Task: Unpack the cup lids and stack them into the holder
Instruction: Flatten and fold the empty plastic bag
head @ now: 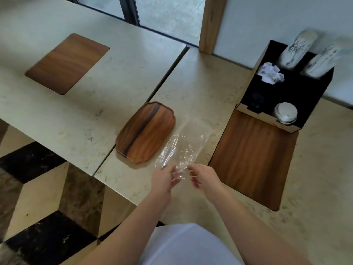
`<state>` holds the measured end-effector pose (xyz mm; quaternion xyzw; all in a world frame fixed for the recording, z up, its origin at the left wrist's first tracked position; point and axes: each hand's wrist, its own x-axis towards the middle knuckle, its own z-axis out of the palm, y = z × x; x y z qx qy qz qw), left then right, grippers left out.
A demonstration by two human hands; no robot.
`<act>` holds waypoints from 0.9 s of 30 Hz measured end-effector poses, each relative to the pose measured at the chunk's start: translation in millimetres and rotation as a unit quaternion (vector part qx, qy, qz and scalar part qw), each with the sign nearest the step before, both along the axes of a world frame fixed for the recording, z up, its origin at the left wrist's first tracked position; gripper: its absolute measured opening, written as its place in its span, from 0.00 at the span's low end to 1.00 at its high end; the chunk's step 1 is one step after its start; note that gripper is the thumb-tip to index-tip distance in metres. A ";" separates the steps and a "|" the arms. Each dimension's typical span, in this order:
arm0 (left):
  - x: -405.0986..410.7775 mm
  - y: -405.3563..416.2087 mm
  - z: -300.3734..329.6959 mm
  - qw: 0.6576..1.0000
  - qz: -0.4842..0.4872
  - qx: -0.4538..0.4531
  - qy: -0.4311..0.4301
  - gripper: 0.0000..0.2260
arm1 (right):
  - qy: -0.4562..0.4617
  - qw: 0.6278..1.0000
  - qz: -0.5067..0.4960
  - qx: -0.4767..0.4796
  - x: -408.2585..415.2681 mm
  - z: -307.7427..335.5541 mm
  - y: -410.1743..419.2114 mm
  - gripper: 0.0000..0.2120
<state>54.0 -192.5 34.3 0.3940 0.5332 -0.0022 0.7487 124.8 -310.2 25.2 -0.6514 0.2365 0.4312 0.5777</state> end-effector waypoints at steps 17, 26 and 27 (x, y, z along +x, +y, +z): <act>101.4 -12.2 207.0 0.429 -0.623 0.591 -0.281 0.05 | -0.570 0.724 0.361 -0.143 84.6 191.0 -97.6 0.22; 124.0 -35.7 181.3 0.816 -0.400 0.197 -0.368 0.20 | -0.450 0.890 0.014 0.068 67.8 177.7 -140.6 0.08; 124.7 -42.4 171.0 0.822 -0.413 0.183 -0.348 0.20 | -0.437 0.896 -0.005 0.076 67.2 170.8 -143.4 0.08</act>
